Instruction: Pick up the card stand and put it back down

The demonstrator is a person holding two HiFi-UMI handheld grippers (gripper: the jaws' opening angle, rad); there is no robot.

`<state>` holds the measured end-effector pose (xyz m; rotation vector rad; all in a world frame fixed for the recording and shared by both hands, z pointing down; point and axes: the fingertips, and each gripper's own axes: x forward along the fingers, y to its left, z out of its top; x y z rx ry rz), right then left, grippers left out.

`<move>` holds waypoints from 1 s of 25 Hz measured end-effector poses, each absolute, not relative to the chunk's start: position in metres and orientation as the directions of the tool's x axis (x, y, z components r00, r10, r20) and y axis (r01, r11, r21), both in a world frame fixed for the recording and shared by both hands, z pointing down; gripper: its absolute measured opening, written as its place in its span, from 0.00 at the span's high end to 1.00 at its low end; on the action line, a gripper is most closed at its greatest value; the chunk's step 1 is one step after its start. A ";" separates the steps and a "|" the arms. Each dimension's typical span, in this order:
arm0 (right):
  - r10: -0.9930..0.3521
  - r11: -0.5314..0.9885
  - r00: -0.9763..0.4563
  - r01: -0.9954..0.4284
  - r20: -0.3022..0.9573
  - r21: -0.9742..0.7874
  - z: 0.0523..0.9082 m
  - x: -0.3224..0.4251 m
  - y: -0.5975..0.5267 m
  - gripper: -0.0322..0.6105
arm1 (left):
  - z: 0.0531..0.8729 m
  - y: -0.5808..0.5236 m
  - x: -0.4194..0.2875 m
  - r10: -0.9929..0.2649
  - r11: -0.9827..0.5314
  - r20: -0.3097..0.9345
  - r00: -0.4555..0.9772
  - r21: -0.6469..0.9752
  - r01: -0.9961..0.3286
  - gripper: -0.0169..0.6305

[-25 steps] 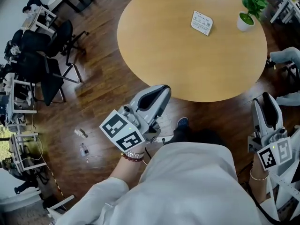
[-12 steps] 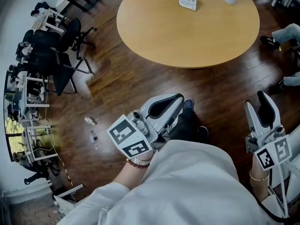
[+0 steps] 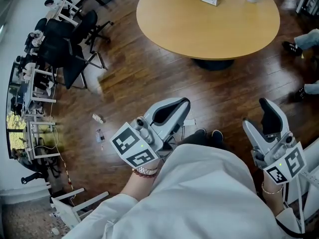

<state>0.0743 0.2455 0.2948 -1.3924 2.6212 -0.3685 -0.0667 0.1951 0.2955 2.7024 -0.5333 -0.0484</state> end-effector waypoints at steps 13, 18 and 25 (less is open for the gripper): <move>-0.844 0.526 -0.537 -0.826 -0.002 -0.204 0.271 0.026 0.241 0.52 | 0.267 0.186 -0.084 -0.304 -0.905 -0.012 0.953 0.315 -0.285 0.99; -0.833 0.546 -0.554 -0.821 0.000 -0.168 0.261 0.010 0.241 0.53 | 0.252 0.197 -0.087 -0.270 -0.944 0.006 0.963 0.195 -0.266 0.99; -0.838 0.541 -0.546 -0.829 -0.003 -0.144 0.260 -0.004 0.246 0.53 | 0.253 0.195 -0.101 -0.294 -0.933 -0.003 0.956 0.216 -0.287 0.99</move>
